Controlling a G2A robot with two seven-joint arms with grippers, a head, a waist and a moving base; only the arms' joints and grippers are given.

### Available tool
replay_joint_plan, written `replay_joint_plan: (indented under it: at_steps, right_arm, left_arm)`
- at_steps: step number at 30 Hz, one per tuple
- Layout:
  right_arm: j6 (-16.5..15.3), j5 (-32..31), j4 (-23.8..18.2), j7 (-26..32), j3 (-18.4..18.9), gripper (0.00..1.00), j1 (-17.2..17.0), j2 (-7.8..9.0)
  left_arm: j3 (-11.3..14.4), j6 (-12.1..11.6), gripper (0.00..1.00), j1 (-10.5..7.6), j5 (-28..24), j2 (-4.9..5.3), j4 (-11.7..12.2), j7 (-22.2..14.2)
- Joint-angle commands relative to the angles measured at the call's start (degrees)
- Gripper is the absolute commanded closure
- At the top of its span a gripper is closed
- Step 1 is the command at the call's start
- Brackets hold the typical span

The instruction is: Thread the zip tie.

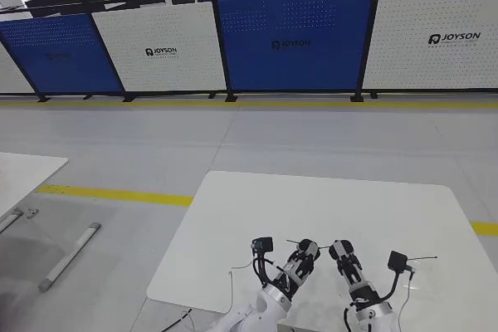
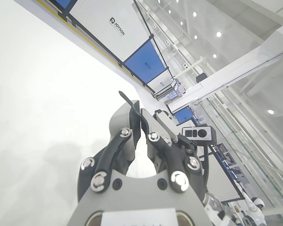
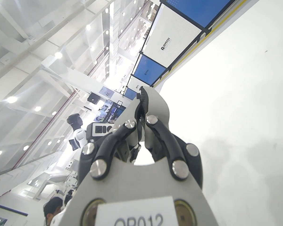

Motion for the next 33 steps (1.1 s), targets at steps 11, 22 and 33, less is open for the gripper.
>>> replay_joint_plan:
  at_steps: [11,22,33]
  right_arm:
    - [0.7,-0.6,-0.2,-0.1,0.0,1.0,-0.1,-0.09]
    - [3.1,-1.1,0.4,-0.8,0.0,1.0,0.4,-0.32]
    - [2.9,-1.6,0.2,-1.0,0.1,1.0,0.1,-0.41]
  left_arm:
    - [-0.3,-0.8,0.6,0.44,0.6,0.05,-0.4,-1.0]
    - [-2.4,-2.0,0.87,1.79,0.3,0.36,-1.5,0.0]
    - [-2.6,-1.9,1.0,2.13,0.9,0.37,-1.8,-0.3]
